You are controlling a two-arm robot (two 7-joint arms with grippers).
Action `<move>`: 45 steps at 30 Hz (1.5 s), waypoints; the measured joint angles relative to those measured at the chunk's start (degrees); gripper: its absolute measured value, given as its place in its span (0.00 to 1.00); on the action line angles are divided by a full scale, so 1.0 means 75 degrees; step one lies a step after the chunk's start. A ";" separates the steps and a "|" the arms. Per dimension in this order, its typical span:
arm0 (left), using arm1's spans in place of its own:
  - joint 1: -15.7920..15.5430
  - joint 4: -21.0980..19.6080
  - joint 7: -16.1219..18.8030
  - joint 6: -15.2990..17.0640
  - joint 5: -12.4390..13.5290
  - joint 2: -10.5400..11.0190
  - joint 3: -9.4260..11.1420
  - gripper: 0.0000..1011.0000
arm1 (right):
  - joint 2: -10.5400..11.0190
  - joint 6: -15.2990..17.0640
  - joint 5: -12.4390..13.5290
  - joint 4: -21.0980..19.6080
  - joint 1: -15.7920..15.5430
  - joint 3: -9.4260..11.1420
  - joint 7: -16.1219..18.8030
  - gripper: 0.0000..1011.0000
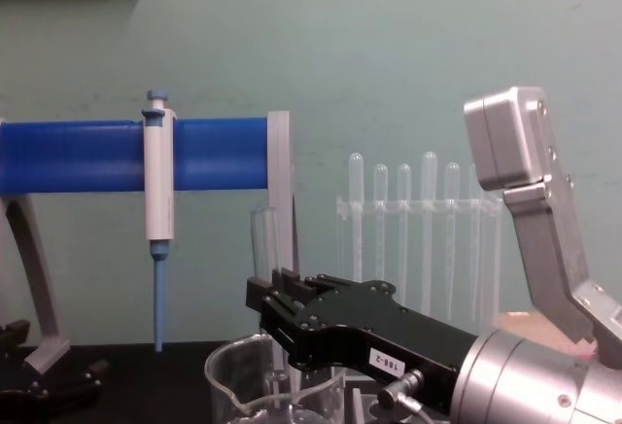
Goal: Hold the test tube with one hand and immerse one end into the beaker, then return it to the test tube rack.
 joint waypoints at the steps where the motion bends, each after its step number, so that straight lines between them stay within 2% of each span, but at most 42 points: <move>1: 0.0000 0.0000 0.0000 0.0000 0.0000 0.0000 0.0000 0.99 | -0.0007 -0.0001 0.0002 0.0001 -0.0012 0.0007 -0.0001 0.22; 45: 0.0000 0.0000 0.0000 0.0000 0.0000 0.0000 0.0000 0.99 | -0.0004 -0.0006 0.0018 0.0002 -0.0009 0.0004 -0.0005 0.22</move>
